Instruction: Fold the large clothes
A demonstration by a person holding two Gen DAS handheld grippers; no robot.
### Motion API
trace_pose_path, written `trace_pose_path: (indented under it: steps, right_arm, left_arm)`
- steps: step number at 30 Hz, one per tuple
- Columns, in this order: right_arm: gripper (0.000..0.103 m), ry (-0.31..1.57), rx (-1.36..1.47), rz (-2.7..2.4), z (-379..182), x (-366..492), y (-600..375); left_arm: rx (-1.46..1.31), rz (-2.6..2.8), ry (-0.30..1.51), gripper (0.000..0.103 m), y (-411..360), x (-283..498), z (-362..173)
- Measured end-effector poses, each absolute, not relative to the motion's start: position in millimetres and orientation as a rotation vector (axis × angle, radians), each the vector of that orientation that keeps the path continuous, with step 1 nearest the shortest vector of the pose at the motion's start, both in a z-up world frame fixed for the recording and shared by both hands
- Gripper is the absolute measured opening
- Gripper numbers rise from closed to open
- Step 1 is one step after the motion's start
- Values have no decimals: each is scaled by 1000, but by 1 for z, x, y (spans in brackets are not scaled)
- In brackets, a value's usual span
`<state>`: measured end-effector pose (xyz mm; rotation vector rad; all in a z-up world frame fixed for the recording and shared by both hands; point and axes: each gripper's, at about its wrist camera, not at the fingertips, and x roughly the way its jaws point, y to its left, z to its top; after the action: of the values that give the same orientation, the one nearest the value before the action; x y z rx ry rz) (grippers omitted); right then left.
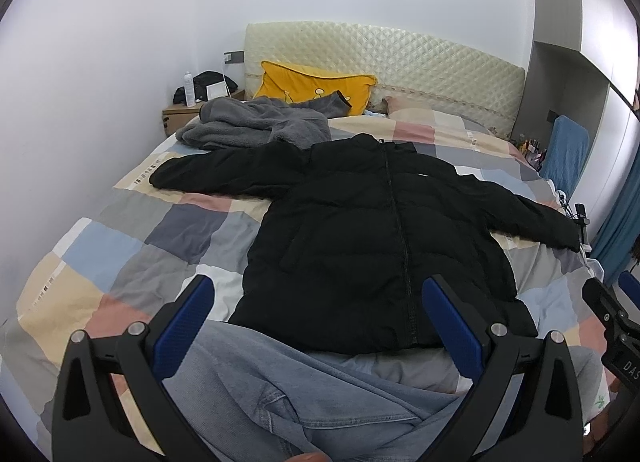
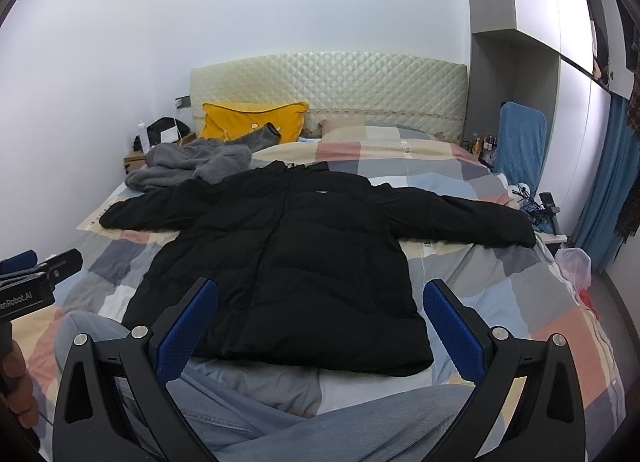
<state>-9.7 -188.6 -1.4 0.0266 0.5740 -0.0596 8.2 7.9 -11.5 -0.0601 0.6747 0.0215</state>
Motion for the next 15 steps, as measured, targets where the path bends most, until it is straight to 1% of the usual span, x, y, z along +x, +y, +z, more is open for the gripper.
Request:
trace_pose_path:
  steps: [15]
  right_arm:
    - [103, 599, 39, -73, -6, -10, -184]
  left_arm:
    - [-56, 25, 683, 103, 12, 6, -17]
